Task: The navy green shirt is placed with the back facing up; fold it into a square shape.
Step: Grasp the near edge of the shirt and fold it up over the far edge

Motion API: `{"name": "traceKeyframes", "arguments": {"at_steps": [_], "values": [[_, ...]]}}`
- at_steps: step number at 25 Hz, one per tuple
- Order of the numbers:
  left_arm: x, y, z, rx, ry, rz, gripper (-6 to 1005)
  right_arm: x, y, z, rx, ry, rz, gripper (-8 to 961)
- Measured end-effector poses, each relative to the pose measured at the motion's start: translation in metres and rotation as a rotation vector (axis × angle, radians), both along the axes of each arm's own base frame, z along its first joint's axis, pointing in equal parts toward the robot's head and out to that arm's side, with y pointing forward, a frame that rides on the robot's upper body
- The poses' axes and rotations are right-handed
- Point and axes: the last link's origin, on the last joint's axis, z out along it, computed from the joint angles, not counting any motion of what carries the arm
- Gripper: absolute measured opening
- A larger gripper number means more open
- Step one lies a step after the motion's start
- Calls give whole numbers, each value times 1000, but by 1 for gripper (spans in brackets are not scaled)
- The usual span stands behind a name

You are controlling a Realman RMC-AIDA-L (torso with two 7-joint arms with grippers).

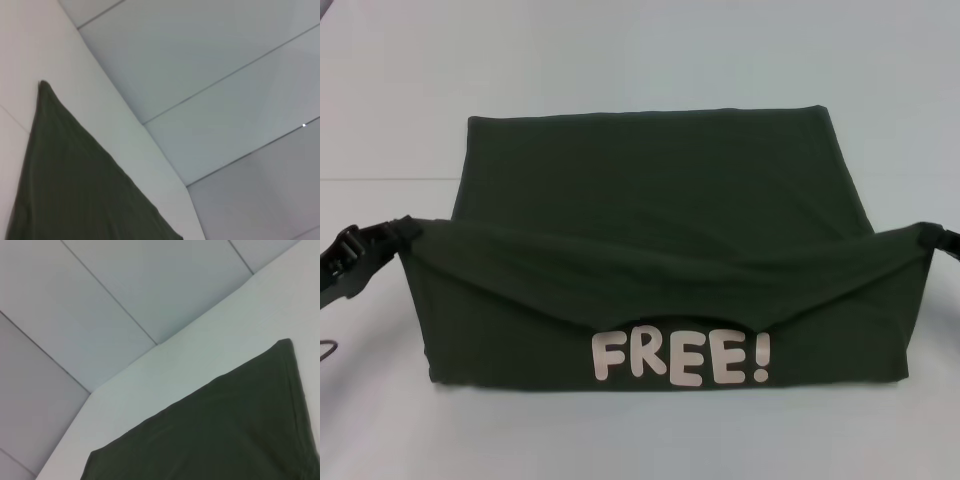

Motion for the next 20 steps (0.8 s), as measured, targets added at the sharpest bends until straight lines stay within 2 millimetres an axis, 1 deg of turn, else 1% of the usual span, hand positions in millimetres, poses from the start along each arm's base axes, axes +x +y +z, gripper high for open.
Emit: {"name": "traceKeyframes", "arguments": {"at_steps": [6,13,16,20], "values": [[4,10,-3,67,6,8,44,-7,16,-6,52,-21,-22,44],[10,24,-6,99,38,15,45,-19,31,-11,86,-29,-11,47],[11,29,-7,121,42,31,46,-20,35,-11,110,-24,-30,48],[12,33,-13,133,61,52,46,-18,38,-13,123,-36,-59,49]]}}
